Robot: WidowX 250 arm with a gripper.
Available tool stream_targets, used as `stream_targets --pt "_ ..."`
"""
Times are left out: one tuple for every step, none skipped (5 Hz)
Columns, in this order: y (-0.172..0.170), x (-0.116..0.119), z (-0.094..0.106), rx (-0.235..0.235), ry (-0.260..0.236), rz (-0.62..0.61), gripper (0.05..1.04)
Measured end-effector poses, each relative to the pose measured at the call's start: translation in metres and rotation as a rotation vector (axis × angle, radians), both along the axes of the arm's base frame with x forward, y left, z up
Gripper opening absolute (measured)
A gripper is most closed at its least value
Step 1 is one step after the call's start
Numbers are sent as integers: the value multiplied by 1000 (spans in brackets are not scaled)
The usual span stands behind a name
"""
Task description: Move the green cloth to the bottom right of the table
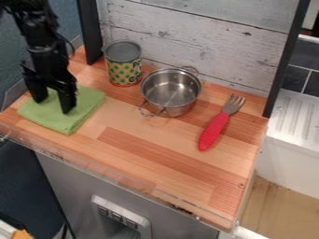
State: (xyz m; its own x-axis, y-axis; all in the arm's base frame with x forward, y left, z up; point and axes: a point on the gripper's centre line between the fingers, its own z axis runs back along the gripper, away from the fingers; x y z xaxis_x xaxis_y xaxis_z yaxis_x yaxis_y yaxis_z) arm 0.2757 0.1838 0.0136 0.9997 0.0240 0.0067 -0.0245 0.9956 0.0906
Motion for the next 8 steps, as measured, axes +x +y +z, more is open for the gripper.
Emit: stream_targets --pt "1 -1 -7 27 29 9 999" --pt "-6 -6 -8 29 27 6 999" --pt "-25 -19 -7 -24 -3 44 999" --pt "-54 -29 0 -61 -24 34 999" --pt "-83 -19 3 -78 -39 15 999" --pt "-118 -7 0 -95 -47 -6 999" --pt "-144 -1 -6 -102 -39 -45 999" --pt "-147 -9 0 -112 -62 -41 999"
